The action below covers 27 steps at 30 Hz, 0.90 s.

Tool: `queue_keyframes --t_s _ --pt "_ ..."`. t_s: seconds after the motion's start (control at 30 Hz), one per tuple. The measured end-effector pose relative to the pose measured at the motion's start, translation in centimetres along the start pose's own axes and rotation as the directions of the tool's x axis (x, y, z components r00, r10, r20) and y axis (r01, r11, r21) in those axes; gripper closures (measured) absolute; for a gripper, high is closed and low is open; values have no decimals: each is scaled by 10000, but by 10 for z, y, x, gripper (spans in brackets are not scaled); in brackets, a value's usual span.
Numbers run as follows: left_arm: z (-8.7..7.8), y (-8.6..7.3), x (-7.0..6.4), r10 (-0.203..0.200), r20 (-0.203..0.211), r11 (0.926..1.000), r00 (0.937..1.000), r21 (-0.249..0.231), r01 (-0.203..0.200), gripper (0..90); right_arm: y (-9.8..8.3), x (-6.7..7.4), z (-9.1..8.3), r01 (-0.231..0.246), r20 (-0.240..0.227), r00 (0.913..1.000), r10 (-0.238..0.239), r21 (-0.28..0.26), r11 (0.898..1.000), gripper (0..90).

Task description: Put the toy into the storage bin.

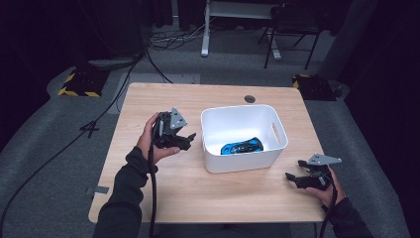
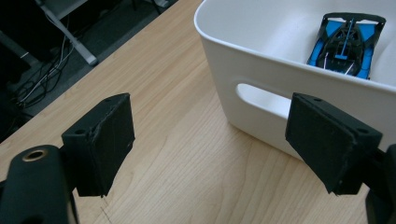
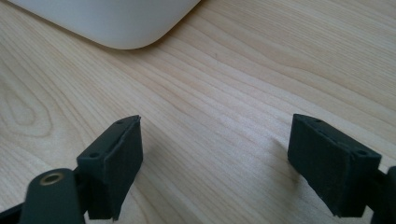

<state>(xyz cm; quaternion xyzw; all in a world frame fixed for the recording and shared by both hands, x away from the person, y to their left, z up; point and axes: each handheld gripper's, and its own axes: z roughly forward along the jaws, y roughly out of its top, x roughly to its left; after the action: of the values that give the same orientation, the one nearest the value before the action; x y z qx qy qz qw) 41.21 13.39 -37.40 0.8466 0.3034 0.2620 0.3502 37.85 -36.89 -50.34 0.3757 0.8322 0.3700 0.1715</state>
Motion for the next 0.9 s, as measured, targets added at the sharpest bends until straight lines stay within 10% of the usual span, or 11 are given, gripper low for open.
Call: queue_keyframes --t_s 0.9 --pt "8 -47 -7 89 -4 9905 10000 1369 -88 161 0 0 0 -1 3 10000 1 2 10000 180"
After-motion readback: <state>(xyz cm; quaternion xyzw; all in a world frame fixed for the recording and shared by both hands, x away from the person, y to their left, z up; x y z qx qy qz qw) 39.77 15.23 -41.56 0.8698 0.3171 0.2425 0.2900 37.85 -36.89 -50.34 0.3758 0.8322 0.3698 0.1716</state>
